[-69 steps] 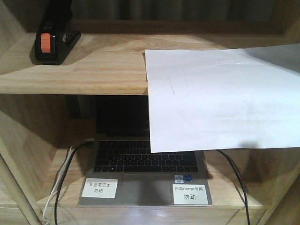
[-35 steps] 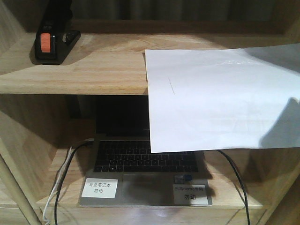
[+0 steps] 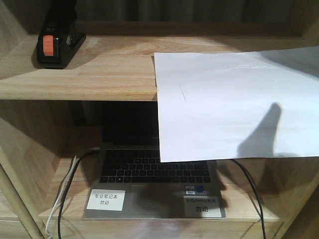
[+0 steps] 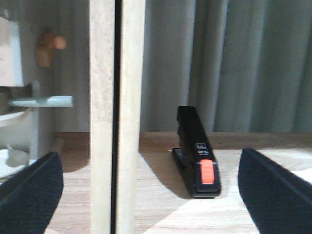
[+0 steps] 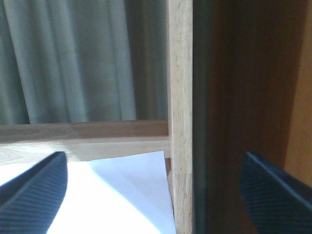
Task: Grab stapler and paper to desk for stapling
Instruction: 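Reach the left gripper up to the black stapler on the shelf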
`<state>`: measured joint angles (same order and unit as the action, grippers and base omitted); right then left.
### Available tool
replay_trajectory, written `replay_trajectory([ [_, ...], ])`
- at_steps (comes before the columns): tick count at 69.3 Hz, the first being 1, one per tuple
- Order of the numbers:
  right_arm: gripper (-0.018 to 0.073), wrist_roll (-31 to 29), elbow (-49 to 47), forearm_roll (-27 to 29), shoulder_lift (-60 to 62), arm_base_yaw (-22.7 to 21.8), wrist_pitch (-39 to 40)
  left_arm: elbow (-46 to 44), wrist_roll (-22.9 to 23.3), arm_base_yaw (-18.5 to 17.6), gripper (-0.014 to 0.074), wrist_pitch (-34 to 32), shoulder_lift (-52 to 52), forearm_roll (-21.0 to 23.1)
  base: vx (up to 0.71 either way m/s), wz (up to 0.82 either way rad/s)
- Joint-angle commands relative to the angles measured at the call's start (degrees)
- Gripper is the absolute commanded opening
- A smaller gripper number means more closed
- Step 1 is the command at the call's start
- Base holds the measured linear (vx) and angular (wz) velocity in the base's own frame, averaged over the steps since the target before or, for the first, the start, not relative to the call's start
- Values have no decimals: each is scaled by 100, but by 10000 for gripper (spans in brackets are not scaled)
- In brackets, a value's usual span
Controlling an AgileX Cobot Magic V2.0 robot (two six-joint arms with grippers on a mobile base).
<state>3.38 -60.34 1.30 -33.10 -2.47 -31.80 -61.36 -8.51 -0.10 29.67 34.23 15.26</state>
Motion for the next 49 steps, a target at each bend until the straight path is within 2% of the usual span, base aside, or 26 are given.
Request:
replay_trajectory([
  [1,713,-35,-150,4,-70,-39,387,-105,12,-142,719,-379,45,38,0,0],
  [7,704,-31,-150,-1,-70,-39,394,-105,33,-441,716,-409,45,96,0,0],
  [17,676,-31,-150,-1,-70,-39,422,-105,12,-1476,713,-675,161,122,0,0],
  [28,612,-31,-150,4,-70,-39,409,-105,6,-2334,711,-830,425,31,0,0],
  [40,526,-31,-150,4,-70,-39,409,-117,-6,-3043,703,-1203,1045,-42,0,0],
  [49,479,-31,-150,4,-70,-39,409,-124,-142,-3158,700,-1422,1502,-115,0,0],
])
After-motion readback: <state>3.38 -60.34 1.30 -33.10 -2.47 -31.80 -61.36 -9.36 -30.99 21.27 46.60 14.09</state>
